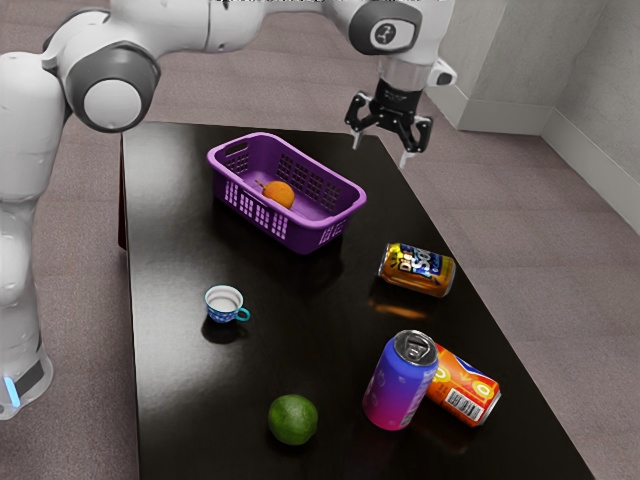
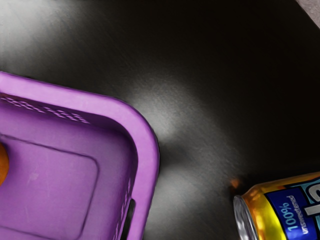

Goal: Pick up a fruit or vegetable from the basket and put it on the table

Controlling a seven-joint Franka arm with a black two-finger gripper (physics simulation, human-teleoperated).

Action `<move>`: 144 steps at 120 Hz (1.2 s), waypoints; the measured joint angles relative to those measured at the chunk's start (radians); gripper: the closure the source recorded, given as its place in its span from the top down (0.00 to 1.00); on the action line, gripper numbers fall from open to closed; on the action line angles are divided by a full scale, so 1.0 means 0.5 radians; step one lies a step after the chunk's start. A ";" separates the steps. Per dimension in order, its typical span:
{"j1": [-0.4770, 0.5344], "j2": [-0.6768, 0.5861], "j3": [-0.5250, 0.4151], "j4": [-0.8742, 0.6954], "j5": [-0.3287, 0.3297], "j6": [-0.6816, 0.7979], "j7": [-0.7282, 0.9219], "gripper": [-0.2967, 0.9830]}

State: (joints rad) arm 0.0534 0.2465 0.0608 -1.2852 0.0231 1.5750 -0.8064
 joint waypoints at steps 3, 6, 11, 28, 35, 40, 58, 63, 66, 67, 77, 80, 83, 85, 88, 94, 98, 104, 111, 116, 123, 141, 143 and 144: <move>0.002 -0.004 0.003 -0.021 0.008 0.021 -0.035 0.77; 0.002 -0.023 0.004 -0.065 0.014 0.047 -0.069 0.77; 0.002 -0.163 0.007 -0.276 0.021 0.106 -0.125 0.77; 0.020 -0.788 0.089 -1.046 0.126 0.315 -0.276 0.77; 0.015 -0.934 0.139 -1.186 0.165 0.373 -0.304 0.77; 0.020 -0.985 0.178 -1.233 0.184 0.407 -0.312 0.77; 0.020 -1.086 0.310 -1.360 0.228 0.529 -0.272 0.77; 0.020 -1.068 0.340 -1.363 0.235 0.560 -0.247 0.77; 0.020 -1.053 0.356 -1.361 0.237 0.576 -0.231 0.77; 0.020 -1.048 0.360 -1.359 0.237 0.581 -0.226 0.77; 0.020 -1.001 0.379 -1.350 0.237 0.623 -0.176 0.77; 0.020 -0.985 0.381 -1.343 0.238 0.635 -0.163 0.77; 0.020 -0.952 0.382 -1.322 0.238 0.645 -0.150 0.77; 0.020 -0.929 0.382 -1.310 0.238 0.652 -0.141 0.77; 0.019 -0.903 0.382 -1.297 0.237 0.660 -0.129 0.77; 0.019 -0.861 0.382 -1.283 0.234 0.677 -0.107 0.77; 0.020 -0.829 0.382 -1.279 0.222 0.688 -0.095 0.77; 0.019 -0.774 0.384 -1.276 0.195 0.712 -0.082 0.77; 0.012 -0.727 0.400 -1.278 0.171 0.739 -0.069 0.77; 0.014 -0.711 0.416 -1.286 0.158 0.755 -0.060 0.77; 0.021 -0.702 0.432 -1.298 0.146 0.771 -0.049 0.77; 0.024 -0.701 0.431 -1.318 0.111 0.792 -0.022 0.77; 0.021 -0.701 0.429 -1.319 0.101 0.792 -0.019 0.77; 0.019 -0.701 0.429 -1.319 0.095 0.792 -0.017 0.77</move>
State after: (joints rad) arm 0.0630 -0.1039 0.2752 -1.9448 0.0708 1.9712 -0.8150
